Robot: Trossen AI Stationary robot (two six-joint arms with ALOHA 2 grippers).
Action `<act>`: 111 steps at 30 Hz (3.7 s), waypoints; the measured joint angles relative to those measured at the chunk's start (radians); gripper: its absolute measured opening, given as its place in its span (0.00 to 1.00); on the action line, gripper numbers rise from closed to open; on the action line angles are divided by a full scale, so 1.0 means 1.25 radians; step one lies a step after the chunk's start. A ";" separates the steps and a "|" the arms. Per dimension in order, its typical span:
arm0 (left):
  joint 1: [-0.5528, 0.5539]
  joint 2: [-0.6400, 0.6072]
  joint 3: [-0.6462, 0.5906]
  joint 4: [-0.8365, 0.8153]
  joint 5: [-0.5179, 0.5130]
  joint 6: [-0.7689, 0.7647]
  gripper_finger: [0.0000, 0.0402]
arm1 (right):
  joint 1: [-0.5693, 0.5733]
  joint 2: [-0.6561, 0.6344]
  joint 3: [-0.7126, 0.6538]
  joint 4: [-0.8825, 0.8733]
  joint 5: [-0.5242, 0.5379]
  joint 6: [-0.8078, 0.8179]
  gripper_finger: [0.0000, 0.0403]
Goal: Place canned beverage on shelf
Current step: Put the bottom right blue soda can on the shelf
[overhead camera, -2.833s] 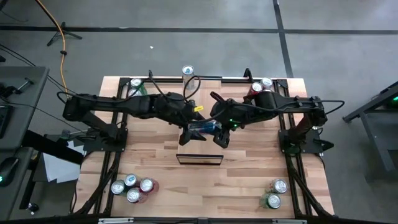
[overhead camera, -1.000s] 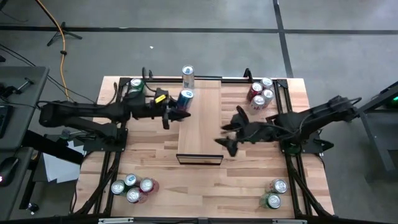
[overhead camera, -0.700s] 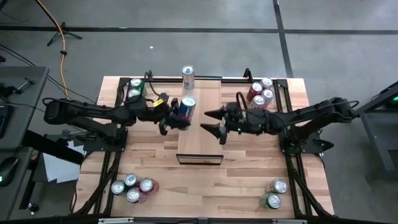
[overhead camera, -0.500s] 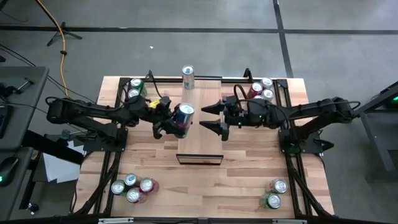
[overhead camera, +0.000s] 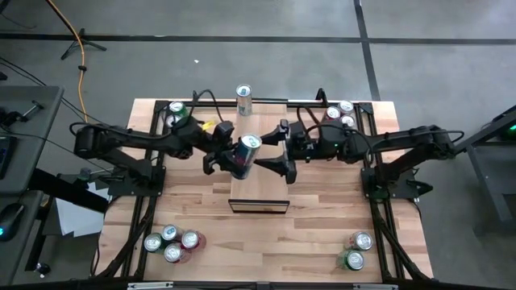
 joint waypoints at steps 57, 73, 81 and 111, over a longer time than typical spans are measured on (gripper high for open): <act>0.419 -0.079 0.025 -0.170 0.264 -0.082 0.80 | 0.044 -0.151 0.016 -0.446 0.084 0.056 0.54; 0.414 -0.429 0.026 -0.831 -0.256 0.527 0.80 | -0.191 -0.059 0.016 -0.399 0.174 0.080 0.54; 0.341 -0.449 0.026 -0.833 -0.403 0.518 0.81 | -0.374 0.029 0.016 -0.337 0.026 -0.051 0.54; 0.288 -0.434 0.026 -0.634 -0.604 0.532 0.81 | -0.465 0.205 0.017 -0.110 -0.021 -0.216 0.54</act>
